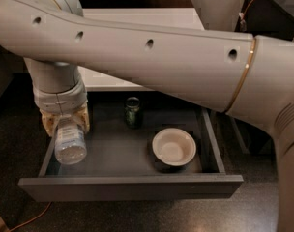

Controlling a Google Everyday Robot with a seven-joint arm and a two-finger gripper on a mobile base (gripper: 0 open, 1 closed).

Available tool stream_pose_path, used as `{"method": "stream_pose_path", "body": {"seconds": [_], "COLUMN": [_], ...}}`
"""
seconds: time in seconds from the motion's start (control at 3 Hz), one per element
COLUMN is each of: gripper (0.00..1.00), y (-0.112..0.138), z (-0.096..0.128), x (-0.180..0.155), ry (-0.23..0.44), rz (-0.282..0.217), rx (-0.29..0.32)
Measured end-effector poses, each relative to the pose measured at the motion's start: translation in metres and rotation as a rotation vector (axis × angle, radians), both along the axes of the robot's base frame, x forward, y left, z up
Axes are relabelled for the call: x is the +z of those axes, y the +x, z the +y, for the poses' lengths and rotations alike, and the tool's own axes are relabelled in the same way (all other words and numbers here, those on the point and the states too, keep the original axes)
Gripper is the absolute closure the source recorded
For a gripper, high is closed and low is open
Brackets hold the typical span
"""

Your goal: Pick blue plastic bottle from top drawer and place on counter

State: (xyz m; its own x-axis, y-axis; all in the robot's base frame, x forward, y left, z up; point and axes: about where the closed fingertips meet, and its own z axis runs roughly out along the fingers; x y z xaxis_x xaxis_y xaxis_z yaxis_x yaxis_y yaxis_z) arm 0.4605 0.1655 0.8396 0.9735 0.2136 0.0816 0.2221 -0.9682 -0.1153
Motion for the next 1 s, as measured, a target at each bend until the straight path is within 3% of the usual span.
{"method": "stream_pose_path", "body": {"seconds": [0.33,1.0], "gripper": [1.00,1.00], "y": [0.003,0.047], "z": [-0.001,-0.020], "x": [0.001,0.021], "ry": [0.008,0.086], "rz": [-0.005,-0.073], "rx": [-0.005,-0.049]}}
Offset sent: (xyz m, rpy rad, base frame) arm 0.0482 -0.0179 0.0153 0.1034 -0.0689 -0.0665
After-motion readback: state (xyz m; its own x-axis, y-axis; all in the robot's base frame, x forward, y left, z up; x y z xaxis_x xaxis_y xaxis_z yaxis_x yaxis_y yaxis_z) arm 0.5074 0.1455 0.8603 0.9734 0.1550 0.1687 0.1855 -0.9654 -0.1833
